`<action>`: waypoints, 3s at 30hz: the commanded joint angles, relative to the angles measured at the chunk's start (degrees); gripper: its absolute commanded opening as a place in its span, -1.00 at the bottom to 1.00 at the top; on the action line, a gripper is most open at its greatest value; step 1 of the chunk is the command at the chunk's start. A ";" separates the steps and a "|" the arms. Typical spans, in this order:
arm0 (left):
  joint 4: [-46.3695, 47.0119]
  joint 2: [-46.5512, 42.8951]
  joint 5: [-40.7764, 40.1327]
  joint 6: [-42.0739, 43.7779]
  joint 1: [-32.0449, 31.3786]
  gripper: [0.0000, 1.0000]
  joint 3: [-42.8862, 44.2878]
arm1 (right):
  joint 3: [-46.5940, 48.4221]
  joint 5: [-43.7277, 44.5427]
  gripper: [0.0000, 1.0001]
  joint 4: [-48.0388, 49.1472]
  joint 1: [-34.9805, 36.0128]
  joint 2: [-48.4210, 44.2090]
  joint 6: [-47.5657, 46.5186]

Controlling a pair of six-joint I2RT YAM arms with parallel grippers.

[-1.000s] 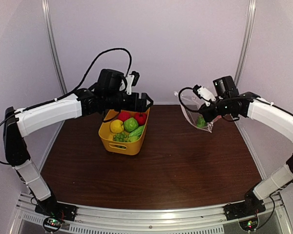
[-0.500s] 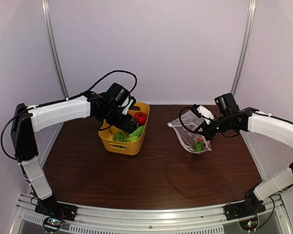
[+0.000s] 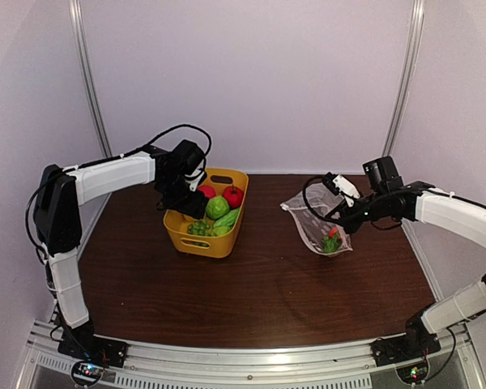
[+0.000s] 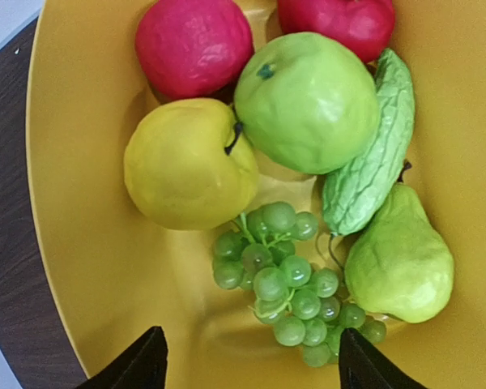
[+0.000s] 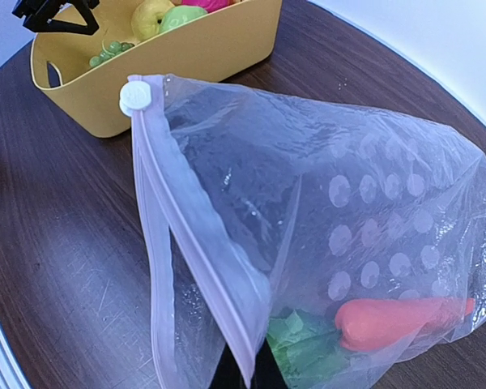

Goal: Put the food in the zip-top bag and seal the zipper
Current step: Pick up the fake fruit from the bin, then place the fake fruit in the zipper food storage bag.

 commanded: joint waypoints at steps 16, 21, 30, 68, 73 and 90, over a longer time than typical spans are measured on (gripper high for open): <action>-1.40 7.82 2.98 -8.78 1.76 0.22 1.52 | -0.62 -3.97 -1.00 0.70 -1.74 -2.35 1.03; -0.37 9.88 4.82 -9.60 1.76 0.15 0.19 | -0.67 -4.20 -1.00 0.71 -1.72 -1.93 1.17; 2.56 9.23 4.27 -9.49 1.76 -0.29 -1.31 | -0.65 -3.46 -1.00 0.68 -1.83 -2.02 1.27; 25.65 -14.22 11.62 -2.82 -13.10 -1.00 10.00 | 18.87 1.70 -1.00 -13.71 -2.01 3.85 10.52; 37.32 -13.83 16.73 -4.58 -16.05 -1.00 7.02 | 20.96 -0.66 -1.00 -14.66 -2.01 5.56 12.16; 57.14 -6.70 15.89 -11.31 -19.90 -1.00 2.40 | 26.59 -11.60 -1.00 -14.20 -2.02 8.42 21.19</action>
